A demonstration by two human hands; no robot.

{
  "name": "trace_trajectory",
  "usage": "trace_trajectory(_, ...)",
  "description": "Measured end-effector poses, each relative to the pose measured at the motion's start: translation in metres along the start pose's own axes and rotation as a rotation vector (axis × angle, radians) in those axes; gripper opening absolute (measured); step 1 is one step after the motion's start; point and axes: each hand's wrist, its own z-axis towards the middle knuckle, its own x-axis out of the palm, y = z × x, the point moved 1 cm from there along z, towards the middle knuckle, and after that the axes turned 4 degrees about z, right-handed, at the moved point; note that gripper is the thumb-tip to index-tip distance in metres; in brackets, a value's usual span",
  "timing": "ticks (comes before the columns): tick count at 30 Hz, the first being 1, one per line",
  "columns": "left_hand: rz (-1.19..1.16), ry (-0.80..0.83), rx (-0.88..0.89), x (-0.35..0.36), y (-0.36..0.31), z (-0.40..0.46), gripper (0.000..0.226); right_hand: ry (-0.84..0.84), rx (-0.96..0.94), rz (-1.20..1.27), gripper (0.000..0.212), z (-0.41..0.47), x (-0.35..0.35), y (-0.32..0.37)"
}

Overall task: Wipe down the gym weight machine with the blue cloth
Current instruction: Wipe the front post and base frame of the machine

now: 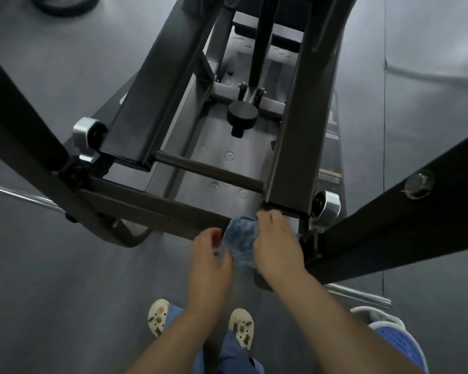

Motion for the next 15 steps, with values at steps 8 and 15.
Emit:
trace_trajectory(8, 0.977, 0.381, 0.683, 0.014, -0.021, 0.020, 0.063, 0.202, 0.002, -0.067, 0.047, 0.004, 0.003, -0.008)
trace_trajectory(15, 1.060, 0.681, 0.751, 0.023, -0.050, 0.069, 0.055, -0.090, 0.122, 0.018, 0.065, -0.037, 0.025, -0.008)
